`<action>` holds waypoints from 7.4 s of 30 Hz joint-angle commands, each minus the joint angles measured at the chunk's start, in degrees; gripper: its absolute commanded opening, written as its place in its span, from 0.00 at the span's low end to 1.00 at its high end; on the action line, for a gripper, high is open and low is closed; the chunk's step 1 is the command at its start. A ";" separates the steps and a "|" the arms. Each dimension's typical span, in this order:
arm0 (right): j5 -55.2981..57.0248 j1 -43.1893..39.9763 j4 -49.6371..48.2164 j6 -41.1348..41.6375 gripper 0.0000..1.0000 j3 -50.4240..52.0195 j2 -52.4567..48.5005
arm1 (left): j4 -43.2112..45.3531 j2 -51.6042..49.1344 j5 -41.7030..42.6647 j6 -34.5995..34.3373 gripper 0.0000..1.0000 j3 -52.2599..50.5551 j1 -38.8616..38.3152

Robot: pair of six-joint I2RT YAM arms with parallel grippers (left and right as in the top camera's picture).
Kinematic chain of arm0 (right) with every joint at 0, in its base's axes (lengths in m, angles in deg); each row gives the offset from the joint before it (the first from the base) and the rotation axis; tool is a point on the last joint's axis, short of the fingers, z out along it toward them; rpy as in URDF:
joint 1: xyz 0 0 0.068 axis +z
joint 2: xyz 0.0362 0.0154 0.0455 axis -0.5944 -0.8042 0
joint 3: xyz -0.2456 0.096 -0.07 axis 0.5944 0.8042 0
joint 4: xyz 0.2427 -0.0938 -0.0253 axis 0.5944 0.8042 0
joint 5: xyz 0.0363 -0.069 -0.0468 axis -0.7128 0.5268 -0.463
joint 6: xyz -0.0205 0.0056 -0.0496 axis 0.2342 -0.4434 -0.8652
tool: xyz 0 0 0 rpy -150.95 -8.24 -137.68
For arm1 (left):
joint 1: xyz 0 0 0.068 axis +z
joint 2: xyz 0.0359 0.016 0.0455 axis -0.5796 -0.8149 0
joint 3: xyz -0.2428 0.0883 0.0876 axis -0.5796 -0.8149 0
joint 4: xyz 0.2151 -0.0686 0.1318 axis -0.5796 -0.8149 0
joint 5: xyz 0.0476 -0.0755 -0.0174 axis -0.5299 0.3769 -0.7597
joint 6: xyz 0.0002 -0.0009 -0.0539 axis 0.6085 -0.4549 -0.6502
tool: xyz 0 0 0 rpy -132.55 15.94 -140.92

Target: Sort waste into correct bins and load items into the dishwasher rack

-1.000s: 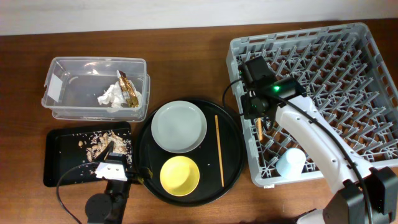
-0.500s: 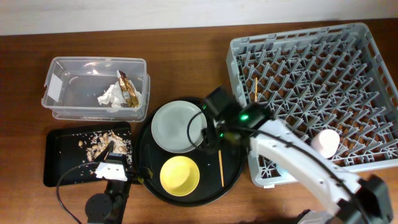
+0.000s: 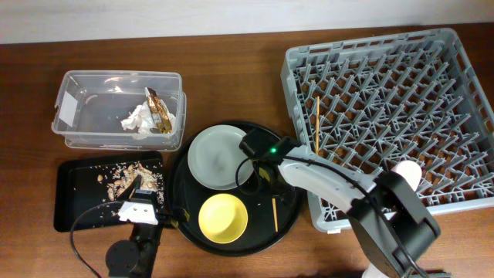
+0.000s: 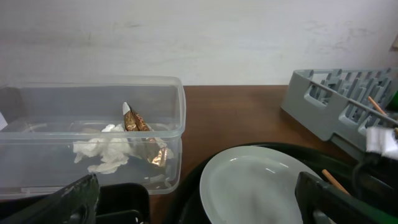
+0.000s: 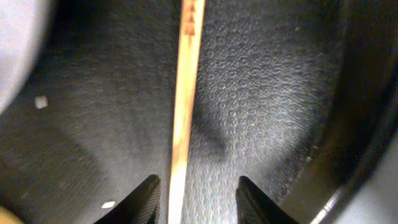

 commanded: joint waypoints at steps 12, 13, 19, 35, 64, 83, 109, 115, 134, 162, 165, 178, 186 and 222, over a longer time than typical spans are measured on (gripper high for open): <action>2.75 -1.05 4.66 -6.93 0.04 -3.78 13.03 | 0.09 0.55 0.42 0.72 0.99 -0.39 0.31; 4.81 -1.88 5.55 -7.37 0.04 -4.63 15.76 | 0.09 0.55 0.42 0.72 0.99 -0.39 0.31; 16.55 -11.26 3.23 -10.25 0.04 -5.31 26.27 | 0.09 0.55 0.42 0.72 1.00 -0.39 0.31; -3.78 -15.98 3.04 -21.24 0.54 -9.01 19.47 | 0.09 0.55 0.42 0.72 0.99 -0.39 0.31; -13.07 9.01 -2.51 0.98 0.47 1.79 8.61 | 0.09 0.55 0.42 0.72 0.99 -0.39 0.31; -2.80 8.28 -3.85 2.36 0.04 4.17 15.23 | 0.09 0.55 0.42 0.72 0.99 -0.39 0.31; 67.17 -28.52 -14.75 -20.65 0.04 -3.58 16.37 | 0.09 0.55 0.42 0.72 1.00 -0.39 0.31; 72.06 -28.83 -16.81 -22.23 0.04 -3.58 7.34 | 0.09 0.55 0.42 0.72 0.99 -0.39 0.31; 64.32 -11.54 -4.42 -24.65 0.59 -6.51 6.73 | 0.09 0.55 0.42 0.72 0.99 -0.39 0.31; -9.18 0.11 -15.04 10.08 0.36 -3.23 -3.93 | 0.09 0.48 0.42 0.72 0.99 -0.39 0.31; -9.22 0.15 -14.86 10.10 0.24 -2.62 -4.33 | 0.09 0.48 0.42 0.72 0.99 -0.39 0.31; -8.96 -0.92 -15.04 7.72 0.04 0.31 0.11 | 0.09 0.48 0.42 0.72 0.99 -0.39 0.31; 9.05 -8.61 -10.95 -8.15 0.04 -0.63 28.94 | 0.09 0.48 0.42 0.72 0.99 -0.39 0.31; 76.61 -19.41 -28.00 -45.75 0.55 -0.63 16.31 | 0.09 0.48 0.42 0.72 0.99 -0.39 0.31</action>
